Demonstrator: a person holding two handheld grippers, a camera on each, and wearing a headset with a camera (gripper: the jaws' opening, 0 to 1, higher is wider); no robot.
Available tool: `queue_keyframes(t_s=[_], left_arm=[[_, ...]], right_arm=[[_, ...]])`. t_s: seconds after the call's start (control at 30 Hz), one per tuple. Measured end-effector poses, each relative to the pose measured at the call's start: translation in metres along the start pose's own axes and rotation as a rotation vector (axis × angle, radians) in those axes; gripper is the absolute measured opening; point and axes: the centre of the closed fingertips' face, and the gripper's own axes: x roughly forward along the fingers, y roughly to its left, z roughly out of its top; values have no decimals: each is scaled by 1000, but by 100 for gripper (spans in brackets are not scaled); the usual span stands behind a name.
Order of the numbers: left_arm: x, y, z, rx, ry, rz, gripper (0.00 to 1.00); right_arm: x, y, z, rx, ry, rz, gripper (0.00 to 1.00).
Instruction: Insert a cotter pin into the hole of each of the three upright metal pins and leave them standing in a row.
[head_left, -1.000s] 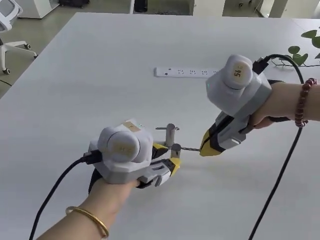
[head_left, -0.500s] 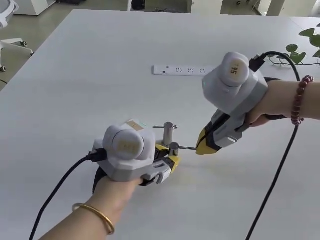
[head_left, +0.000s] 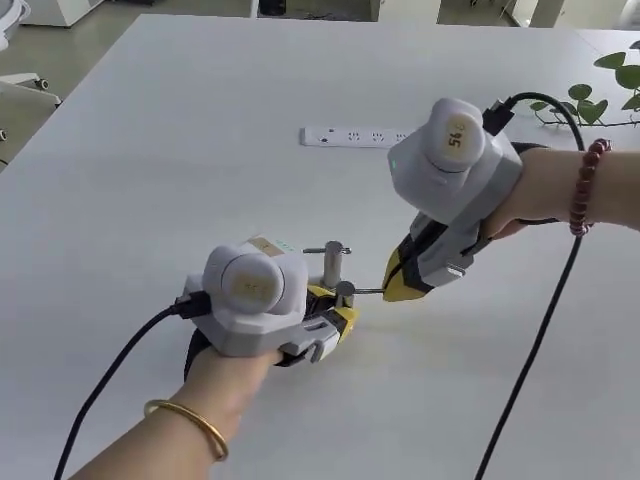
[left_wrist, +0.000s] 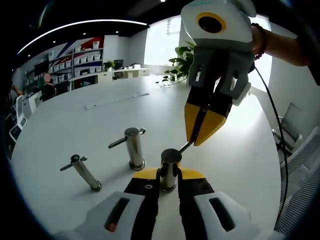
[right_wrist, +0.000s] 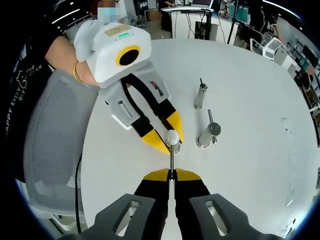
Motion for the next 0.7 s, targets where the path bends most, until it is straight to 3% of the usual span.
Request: queue_keyframes(t_s=[0.3,0.7], left_arm=[[0,-2,0,-3,-10,-15,12],[1,-2,-1,-43,-27,-18,12]], right_arm=[[11,-2,-11,4,1,-3,0],[24,-2,8,23,-34,1,0]])
